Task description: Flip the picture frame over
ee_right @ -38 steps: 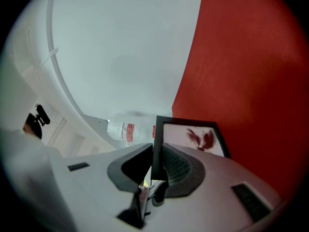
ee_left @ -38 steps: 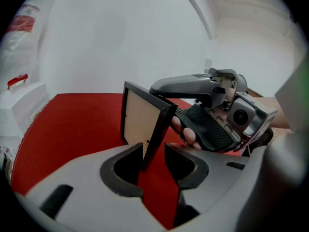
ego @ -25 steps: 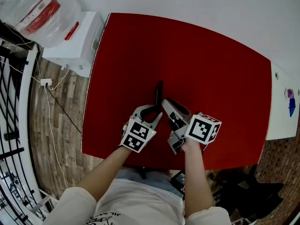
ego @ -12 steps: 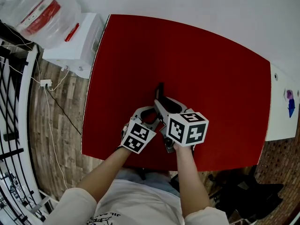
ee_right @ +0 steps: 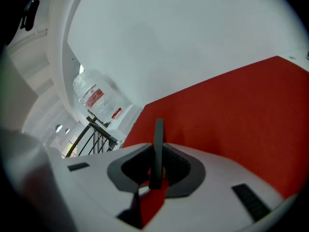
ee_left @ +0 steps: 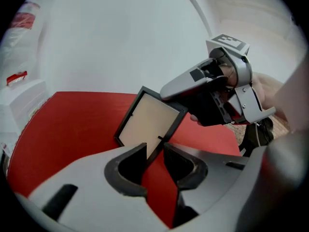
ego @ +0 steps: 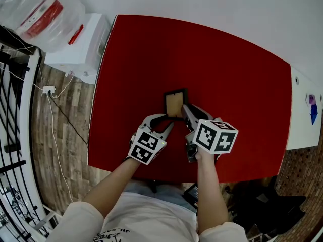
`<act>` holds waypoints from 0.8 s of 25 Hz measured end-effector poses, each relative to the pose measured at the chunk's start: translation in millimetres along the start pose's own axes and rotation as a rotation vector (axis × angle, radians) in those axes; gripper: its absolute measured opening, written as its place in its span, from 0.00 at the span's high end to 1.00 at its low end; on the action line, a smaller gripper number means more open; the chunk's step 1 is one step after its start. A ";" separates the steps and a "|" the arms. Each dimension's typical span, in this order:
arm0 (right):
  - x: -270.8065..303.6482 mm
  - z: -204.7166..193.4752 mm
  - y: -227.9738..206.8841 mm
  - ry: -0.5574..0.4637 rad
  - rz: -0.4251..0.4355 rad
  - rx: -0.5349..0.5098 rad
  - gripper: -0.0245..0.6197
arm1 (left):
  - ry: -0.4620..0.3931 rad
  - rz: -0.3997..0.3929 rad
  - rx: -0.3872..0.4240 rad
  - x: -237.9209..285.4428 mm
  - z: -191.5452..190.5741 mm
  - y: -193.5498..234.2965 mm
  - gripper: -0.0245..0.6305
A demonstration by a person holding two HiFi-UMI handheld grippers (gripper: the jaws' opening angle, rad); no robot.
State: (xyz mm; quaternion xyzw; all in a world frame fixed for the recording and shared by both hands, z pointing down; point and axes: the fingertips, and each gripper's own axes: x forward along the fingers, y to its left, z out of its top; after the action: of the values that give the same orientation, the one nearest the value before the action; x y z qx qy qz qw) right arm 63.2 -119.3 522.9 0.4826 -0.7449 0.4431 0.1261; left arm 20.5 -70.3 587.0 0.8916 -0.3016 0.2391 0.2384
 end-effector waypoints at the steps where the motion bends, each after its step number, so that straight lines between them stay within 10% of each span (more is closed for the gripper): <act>1: -1.7 0.2 -5.9 -0.002 -0.011 0.001 0.86 | 0.001 0.013 -0.003 -0.6 0.5 3.6 0.79; 20: -4.7 -35.5 -99.7 0.014 -0.180 0.038 0.86 | 0.151 0.122 -0.032 42.1 -34.5 33.0 0.92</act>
State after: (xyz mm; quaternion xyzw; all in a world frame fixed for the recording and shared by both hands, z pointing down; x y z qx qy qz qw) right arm 139.8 -102.8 594.1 0.5469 -0.6890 0.4474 0.1614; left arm 18.8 -91.7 646.9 0.8471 -0.3404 0.3149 0.2598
